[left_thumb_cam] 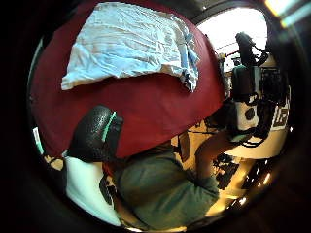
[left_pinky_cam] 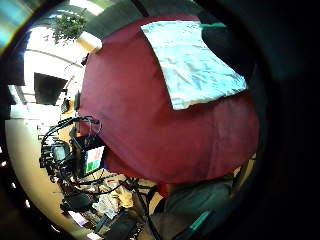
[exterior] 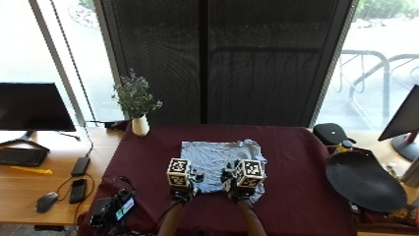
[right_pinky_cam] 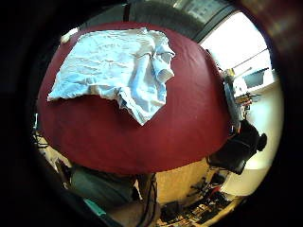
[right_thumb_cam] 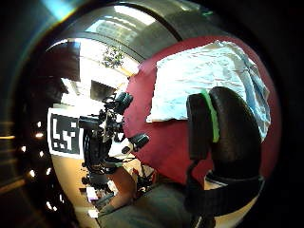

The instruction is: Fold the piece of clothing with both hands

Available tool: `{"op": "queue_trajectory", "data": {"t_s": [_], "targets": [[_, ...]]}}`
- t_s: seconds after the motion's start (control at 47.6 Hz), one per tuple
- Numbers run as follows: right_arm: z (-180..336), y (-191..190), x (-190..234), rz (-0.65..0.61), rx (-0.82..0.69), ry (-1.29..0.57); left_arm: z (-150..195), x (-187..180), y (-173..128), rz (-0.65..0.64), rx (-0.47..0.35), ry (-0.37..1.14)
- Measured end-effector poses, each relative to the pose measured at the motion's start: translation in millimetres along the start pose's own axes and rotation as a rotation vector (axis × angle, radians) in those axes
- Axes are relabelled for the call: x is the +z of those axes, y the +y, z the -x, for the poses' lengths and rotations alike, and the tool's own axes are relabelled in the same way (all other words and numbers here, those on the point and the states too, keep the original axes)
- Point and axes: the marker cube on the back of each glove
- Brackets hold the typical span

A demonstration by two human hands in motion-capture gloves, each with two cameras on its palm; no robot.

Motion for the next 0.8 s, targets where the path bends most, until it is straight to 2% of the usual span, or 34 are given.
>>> {"op": "queue_trajectory", "data": {"t_s": [0.252, 0.525, 0.798], "targets": [[3.3, -0.7, 0.1, -0.038, -0.014, -0.011, 5.0, -1.8, 6.1, 0.000, -0.020, -0.013], [6.5, -1.0, 4.0, 0.011, -0.024, 0.009, 8.7, 1.7, 1.7, -0.002, -0.024, -0.008], [4.2, 4.3, -2.2, 0.058, -0.053, 0.088, 14.1, -9.6, 6.1, -0.012, -0.028, -0.022]]}}
